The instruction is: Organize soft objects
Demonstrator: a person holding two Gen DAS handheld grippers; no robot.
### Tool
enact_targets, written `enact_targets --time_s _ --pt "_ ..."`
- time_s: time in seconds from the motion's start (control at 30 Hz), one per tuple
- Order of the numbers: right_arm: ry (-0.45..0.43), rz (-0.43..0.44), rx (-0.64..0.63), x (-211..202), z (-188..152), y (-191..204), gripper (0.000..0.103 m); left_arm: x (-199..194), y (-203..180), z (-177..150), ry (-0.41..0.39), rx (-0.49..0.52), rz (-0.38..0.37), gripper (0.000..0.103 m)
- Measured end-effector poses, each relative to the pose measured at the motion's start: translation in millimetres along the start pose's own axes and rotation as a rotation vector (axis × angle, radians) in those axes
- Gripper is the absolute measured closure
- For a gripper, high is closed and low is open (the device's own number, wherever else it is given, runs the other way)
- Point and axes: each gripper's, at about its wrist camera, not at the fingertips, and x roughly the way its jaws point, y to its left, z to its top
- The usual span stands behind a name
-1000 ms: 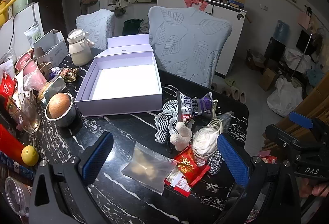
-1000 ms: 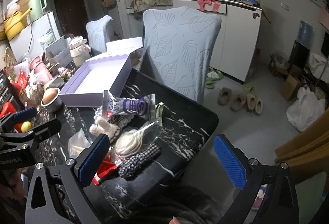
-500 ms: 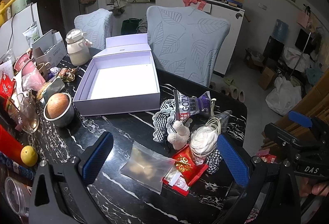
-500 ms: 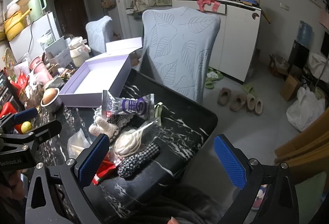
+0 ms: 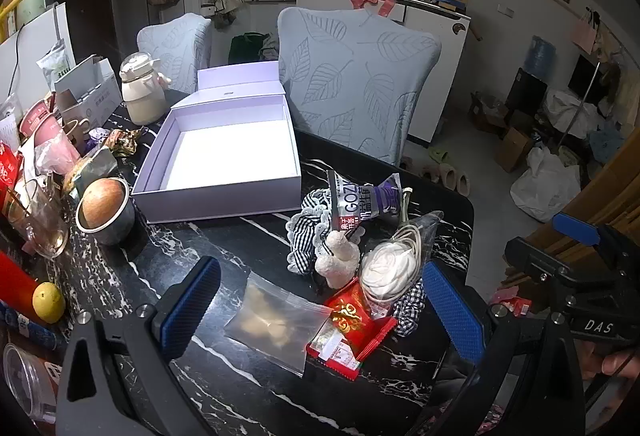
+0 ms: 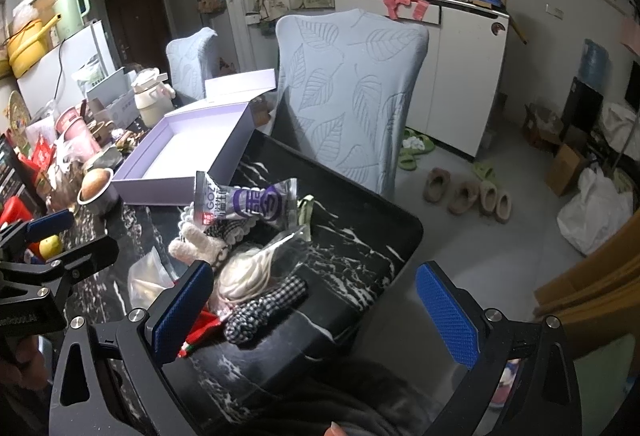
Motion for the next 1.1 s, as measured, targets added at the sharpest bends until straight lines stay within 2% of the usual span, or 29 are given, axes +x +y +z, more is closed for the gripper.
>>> enact_targets --time_s 0.4,0.53,0.87,1.1 --pt "-0.004 0.044 -0.014 9.2 -2.0 -3.4 0.000 15.8 -0.7 -2.0 0.025 -0.009 -0.010 0.000" --pt "-0.004 0.064 -0.023 13.8 -3.6 -5.3 0.000 20.9 -0.9 -2.5 0.023 -0.020 0.007 0.000" --pt "0.031 0.144 -0.009 41.1 -17.9 -14.8 0.000 41.4 1.1 -14.5 0.074 -0.065 0.009 0.000" --pt "0.089 0.177 -0.001 63.9 -29.3 -21.3 0.000 57.4 6.4 -26.7 0.111 -0.103 0.030 0.000"
